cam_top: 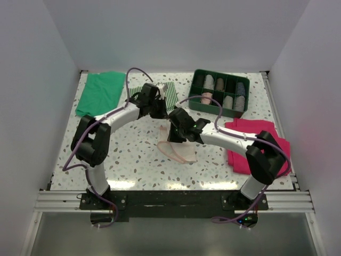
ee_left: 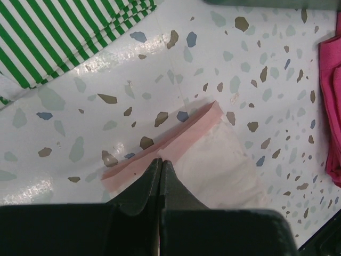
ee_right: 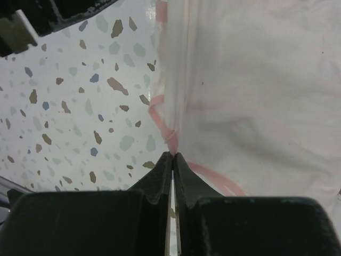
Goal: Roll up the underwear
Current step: Fold the underwear at the center of the board.
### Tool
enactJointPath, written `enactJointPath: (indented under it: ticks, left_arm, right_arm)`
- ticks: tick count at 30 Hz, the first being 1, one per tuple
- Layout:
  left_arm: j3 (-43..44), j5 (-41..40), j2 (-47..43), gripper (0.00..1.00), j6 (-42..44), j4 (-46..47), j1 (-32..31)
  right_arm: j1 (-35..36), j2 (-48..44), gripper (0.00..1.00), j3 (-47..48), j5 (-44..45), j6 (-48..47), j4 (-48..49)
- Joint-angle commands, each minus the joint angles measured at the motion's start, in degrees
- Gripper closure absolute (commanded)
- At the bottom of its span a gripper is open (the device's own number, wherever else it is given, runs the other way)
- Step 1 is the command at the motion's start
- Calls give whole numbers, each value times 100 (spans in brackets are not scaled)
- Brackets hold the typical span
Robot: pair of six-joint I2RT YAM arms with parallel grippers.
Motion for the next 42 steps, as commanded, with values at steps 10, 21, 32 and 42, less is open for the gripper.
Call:
enactJointPath:
  ticks: [10,21,32,42]
  left_arm:
    - [-528,-468,-334,99,140,544,268]
    - [-773,-836,-272,99,-53,473,338]
    - [-1072,-1004,-395,100,-282,438,496]
    - [-1240,-864,-1071,99,-405,500,505]
  right_arm:
    - [137,715,97,601,-435,-35,260]
    - [181,1286,98,952,-602,0,295]
    - [242,1621,98,1128,-708,27,313]
    - [295,1322,98,961,-646,62,524]
